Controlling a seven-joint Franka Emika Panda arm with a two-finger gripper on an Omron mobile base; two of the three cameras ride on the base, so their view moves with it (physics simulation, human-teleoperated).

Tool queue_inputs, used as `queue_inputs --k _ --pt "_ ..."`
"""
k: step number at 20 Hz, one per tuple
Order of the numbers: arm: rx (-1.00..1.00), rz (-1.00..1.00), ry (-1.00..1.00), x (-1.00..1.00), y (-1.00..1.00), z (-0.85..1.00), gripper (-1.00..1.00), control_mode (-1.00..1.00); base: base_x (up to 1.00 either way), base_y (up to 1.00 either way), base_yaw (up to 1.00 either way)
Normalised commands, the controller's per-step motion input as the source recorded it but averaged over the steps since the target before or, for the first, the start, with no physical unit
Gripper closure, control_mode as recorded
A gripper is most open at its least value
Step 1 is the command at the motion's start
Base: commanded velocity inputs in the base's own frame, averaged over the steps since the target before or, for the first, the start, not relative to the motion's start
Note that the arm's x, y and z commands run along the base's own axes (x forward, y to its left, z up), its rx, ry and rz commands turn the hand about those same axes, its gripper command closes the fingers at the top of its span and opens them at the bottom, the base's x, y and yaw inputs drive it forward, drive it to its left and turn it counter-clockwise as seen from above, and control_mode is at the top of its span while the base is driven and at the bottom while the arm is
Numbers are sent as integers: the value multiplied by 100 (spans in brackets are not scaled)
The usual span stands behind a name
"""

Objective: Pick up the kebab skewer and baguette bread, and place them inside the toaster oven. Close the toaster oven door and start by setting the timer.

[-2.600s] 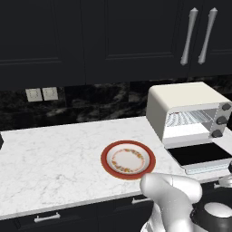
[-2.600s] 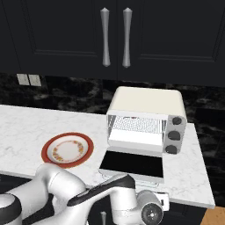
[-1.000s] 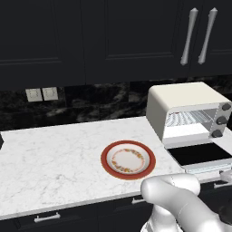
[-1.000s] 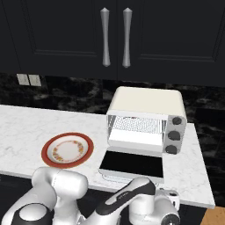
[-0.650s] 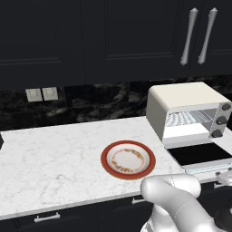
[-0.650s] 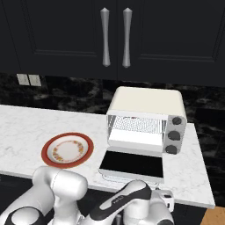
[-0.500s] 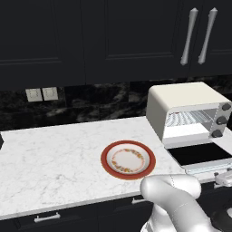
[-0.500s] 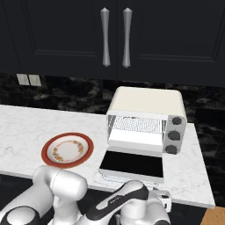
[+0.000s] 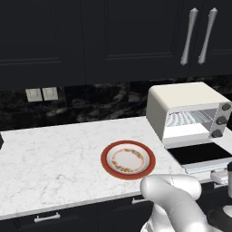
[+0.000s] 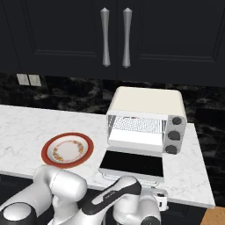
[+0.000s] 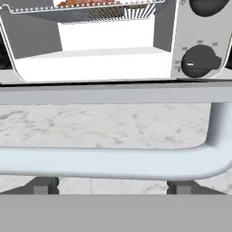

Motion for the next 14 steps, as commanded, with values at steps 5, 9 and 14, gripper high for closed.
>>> queue_inputs --k 5,9,14 --pt "0 -4 -12 8 0 48 -100 -100 0 0 0" --pt "0 -2 -18 0 0 72 -100 -100 0 0 0" --pt "0 -2 -19 4 0 74 -100 -100 0 0 0"
